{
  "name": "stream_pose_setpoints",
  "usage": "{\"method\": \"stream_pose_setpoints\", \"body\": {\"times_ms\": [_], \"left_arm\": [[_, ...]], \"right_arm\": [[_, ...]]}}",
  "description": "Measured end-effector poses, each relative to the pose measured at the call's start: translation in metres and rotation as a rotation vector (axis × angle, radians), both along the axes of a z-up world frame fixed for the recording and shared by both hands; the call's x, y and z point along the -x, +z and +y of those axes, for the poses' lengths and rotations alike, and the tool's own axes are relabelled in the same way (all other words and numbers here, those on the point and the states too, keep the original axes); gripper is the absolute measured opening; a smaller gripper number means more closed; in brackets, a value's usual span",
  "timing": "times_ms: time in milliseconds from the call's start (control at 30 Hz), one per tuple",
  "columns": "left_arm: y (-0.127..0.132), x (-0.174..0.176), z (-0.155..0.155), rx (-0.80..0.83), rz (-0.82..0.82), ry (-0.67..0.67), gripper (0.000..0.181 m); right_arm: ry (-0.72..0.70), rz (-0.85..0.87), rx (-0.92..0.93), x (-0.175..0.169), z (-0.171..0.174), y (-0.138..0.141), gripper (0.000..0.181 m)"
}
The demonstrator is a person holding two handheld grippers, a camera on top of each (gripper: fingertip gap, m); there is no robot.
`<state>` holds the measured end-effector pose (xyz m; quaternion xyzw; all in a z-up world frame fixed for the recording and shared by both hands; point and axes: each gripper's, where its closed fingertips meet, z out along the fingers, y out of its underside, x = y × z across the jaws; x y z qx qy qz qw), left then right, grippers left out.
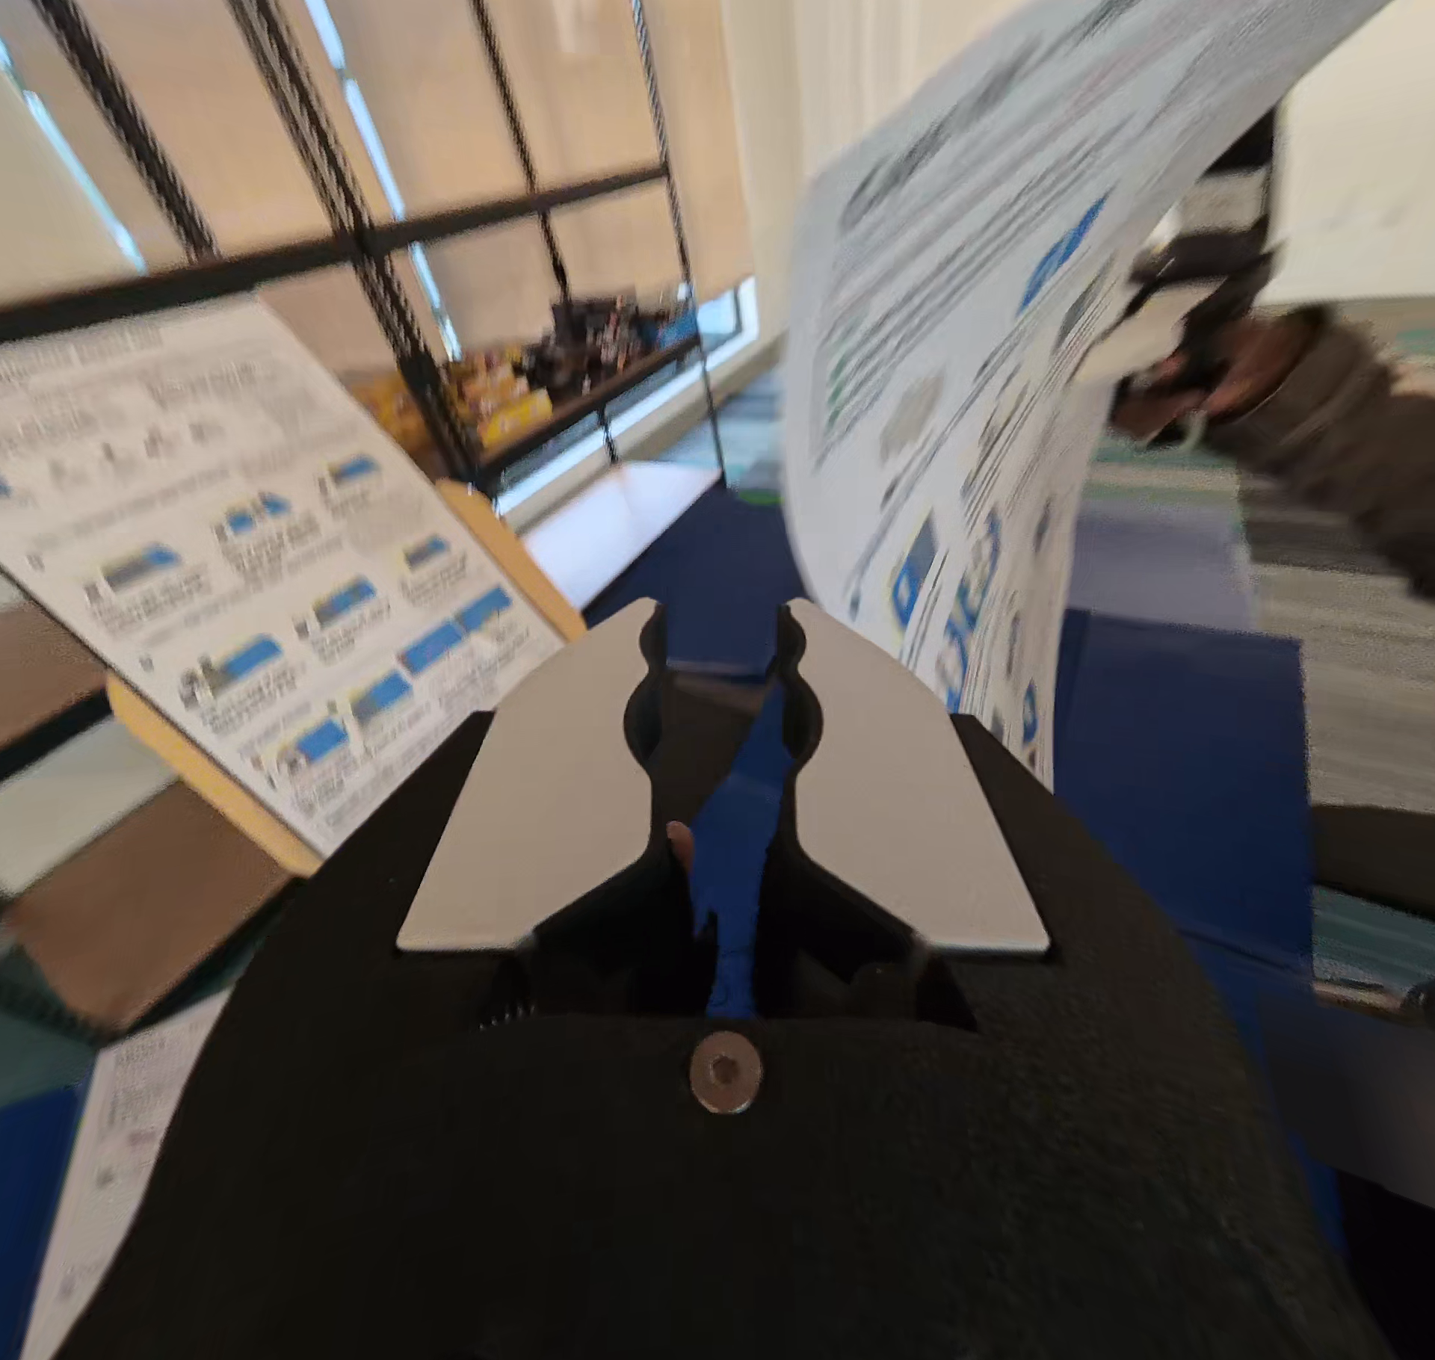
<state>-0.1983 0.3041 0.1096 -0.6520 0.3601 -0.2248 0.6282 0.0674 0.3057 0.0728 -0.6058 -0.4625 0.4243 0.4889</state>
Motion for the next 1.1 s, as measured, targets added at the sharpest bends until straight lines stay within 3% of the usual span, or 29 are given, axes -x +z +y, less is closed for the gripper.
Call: {"method": "stream_pose_setpoints", "body": {"times_ms": [100, 200, 267, 367, 467, 533, 667, 800, 967, 1100], "left_arm": [[-0.069, -0.009, 0.021, 0.12, 0.065, 0.093, 0.043], [-0.141, -0.038, 0.017, 0.207, 0.107, 0.123, 0.053], [-0.199, -0.084, -0.008, 0.31, 0.141, 0.013, 0.054], [-0.282, -0.176, -0.075, 0.66, 0.114, -0.293, 0.064], [-0.33, -0.232, -0.127, 1.012, 0.046, -0.494, 0.079], [-0.341, -0.245, -0.136, 1.145, -0.041, -0.507, 0.102], [-0.342, -0.243, -0.137, 1.29, -0.191, -0.447, 0.126], [-0.342, -0.248, -0.123, 1.43, -0.301, -0.355, 0.132], [-0.347, -0.266, -0.12, 1.485, -0.259, -0.294, 0.128], [-0.342, -0.271, -0.123, 1.505, -0.267, -0.356, 0.126]], "right_arm": [[-0.09, 0.022, 0.052, -0.04, 0.003, 0.006, 0.0], [-0.18, 0.047, 0.024, -0.078, 0.004, 0.024, 0.0], [-0.234, 0.025, -0.019, -0.098, 0.004, 0.032, 0.0], [-0.294, -0.009, -0.077, -0.116, 0.002, 0.04, 0.0], [-0.29, 0.003, -0.085, -0.121, -0.007, 0.043, 0.0], [-0.282, 0.004, -0.085, -0.122, -0.011, 0.042, 0.0], [-0.27, 0.038, -0.096, -0.125, -0.016, 0.042, 0.0], [-0.259, 0.11, -0.106, -0.127, -0.015, 0.049, 0.0], [-0.269, 0.108, -0.099, -0.126, -0.009, 0.05, 0.0], [-0.258, 0.107, -0.114, -0.12, -0.01, 0.052, 0.0]]}}
